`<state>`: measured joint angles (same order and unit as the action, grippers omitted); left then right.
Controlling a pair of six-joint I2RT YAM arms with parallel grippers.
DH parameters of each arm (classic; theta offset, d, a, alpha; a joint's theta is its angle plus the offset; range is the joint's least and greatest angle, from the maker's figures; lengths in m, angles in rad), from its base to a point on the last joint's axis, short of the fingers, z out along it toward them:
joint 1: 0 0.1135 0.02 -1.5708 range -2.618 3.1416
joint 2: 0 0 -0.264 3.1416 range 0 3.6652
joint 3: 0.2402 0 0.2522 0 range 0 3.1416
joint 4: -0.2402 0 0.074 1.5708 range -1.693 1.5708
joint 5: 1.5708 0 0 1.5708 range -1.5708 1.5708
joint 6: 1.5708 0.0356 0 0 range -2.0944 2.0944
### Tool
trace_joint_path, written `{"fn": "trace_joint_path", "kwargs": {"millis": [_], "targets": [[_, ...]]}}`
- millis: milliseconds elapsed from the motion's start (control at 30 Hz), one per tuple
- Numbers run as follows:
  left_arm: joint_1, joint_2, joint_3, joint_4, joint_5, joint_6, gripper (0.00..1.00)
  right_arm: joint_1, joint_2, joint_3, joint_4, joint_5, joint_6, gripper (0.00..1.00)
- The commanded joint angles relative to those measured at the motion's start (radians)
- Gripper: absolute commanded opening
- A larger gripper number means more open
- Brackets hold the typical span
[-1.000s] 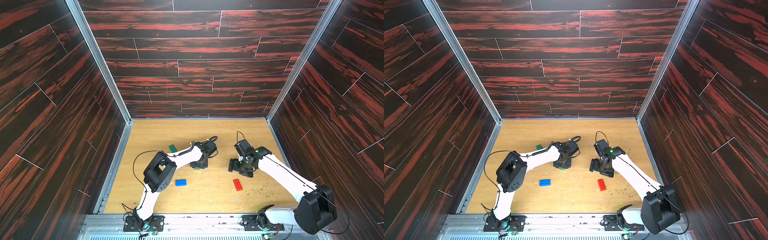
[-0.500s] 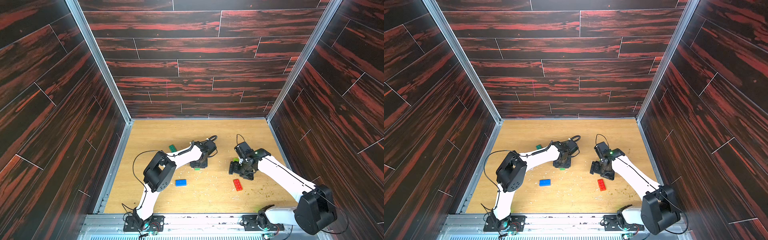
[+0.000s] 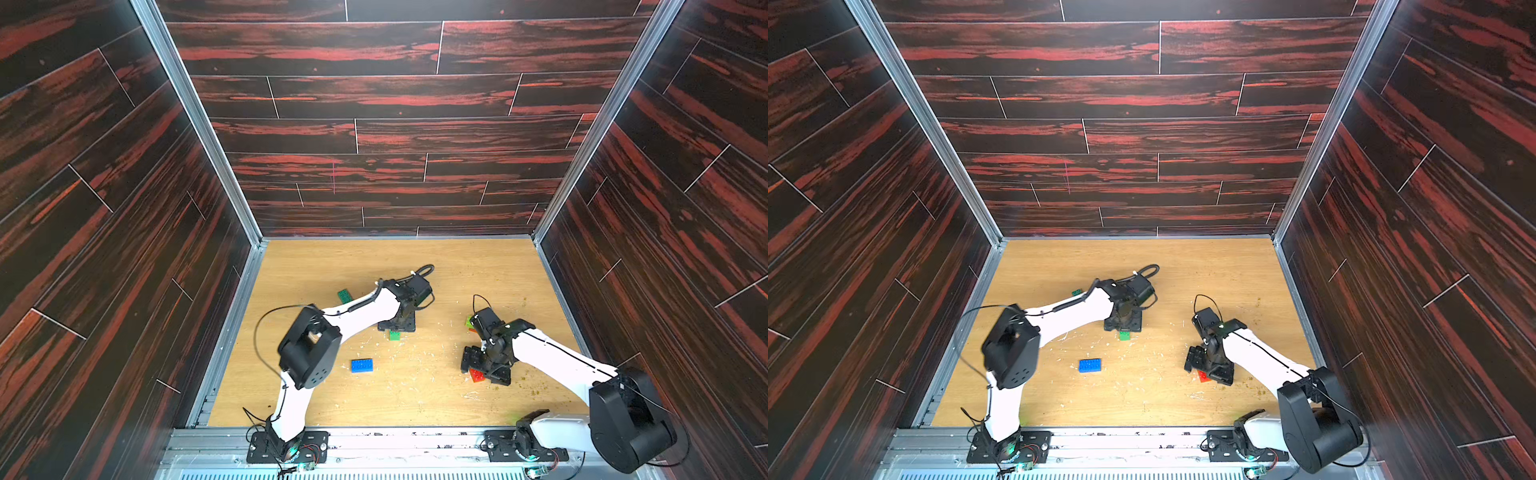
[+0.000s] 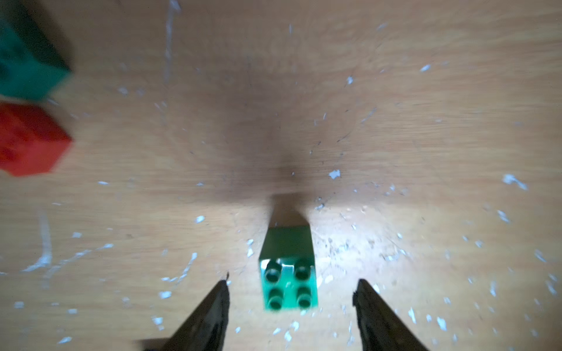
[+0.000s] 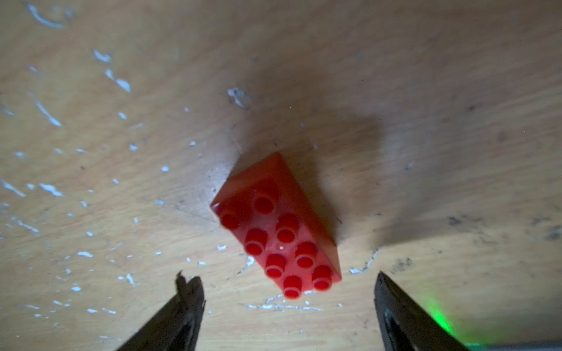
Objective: Assemble a carrot with lego
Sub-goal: Move the lego brick at the center of the board, then pick up the lego brick from the center of the board.
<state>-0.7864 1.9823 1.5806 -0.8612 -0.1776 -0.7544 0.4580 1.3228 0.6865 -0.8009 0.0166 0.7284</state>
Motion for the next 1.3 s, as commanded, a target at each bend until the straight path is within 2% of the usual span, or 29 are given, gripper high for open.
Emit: {"fn": "trace_joint_path", "kwargs": {"millis": [0,233,500,800,967,1067,1167,1267], "targets": [[0.006,-0.114,-0.034,-0.012,-0.044,-0.002,0.71,-0.004,-0.024,-0.022,0.091,-0.055,0.021,0.89],[0.016,-0.205,-0.093,-0.036,-0.094,-0.014,0.73,0.016,-0.010,-0.009,0.143,-0.127,0.043,0.90],[0.036,-0.267,-0.158,-0.035,-0.111,-0.022,0.74,0.102,0.073,0.069,0.190,-0.192,0.072,0.93],[0.039,-0.306,-0.202,-0.030,-0.124,-0.031,0.75,0.135,0.117,0.180,0.086,-0.062,-0.032,0.93],[0.044,-0.360,-0.258,0.007,-0.117,-0.043,0.76,0.136,0.110,0.231,-0.004,0.078,-0.191,0.93],[0.050,-0.395,-0.295,0.028,-0.108,-0.045,0.78,0.135,0.162,0.232,-0.016,0.107,-0.322,0.93],[0.055,-0.431,-0.331,0.037,-0.107,-0.040,0.80,0.144,0.209,0.226,0.006,0.106,-0.348,0.94],[0.062,-0.467,-0.365,0.034,-0.111,-0.040,0.81,0.159,0.243,0.235,0.000,0.175,-0.335,0.95]]}}
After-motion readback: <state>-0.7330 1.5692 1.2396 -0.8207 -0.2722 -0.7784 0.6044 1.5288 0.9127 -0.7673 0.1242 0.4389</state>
